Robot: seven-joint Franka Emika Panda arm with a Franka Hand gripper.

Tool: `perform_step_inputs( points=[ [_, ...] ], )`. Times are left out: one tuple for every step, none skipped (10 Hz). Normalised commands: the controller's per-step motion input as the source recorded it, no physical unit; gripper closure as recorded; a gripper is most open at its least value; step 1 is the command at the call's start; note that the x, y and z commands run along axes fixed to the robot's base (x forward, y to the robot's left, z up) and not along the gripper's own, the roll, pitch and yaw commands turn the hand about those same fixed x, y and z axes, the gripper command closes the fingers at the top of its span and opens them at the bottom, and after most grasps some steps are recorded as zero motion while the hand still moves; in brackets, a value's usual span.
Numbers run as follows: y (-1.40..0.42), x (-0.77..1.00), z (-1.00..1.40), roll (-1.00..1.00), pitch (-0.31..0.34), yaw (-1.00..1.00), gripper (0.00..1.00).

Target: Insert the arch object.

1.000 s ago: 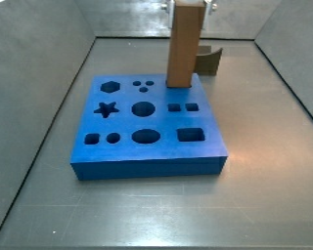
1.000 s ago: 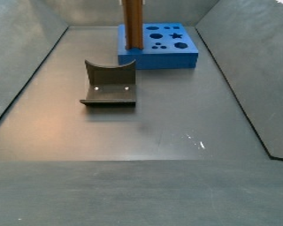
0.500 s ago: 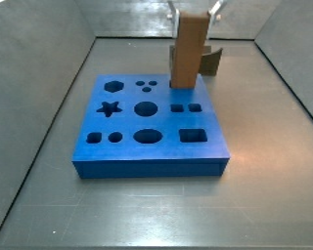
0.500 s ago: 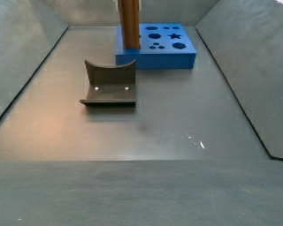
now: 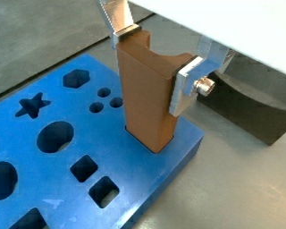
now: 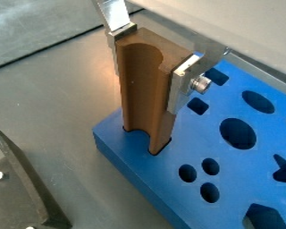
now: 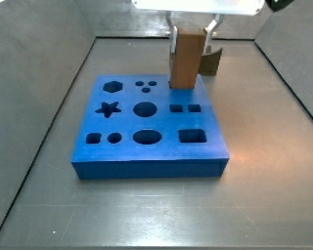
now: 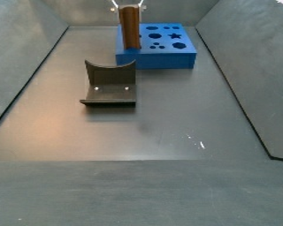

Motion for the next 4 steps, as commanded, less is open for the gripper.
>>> perform_step_inputs(
  points=[
    [0.00, 0.00, -0.16, -0.05, -0.010, -0.04, 1.00],
    [0.00, 0.00, -0.11, -0.12, -0.094, -0.01, 1.00],
    [0.05, 0.00, 0.00, -0.03, 0.000, -0.04, 1.00],
    [0.00, 0.00, 0.00, 0.00, 0.000, 0.00, 1.00]
  ],
)
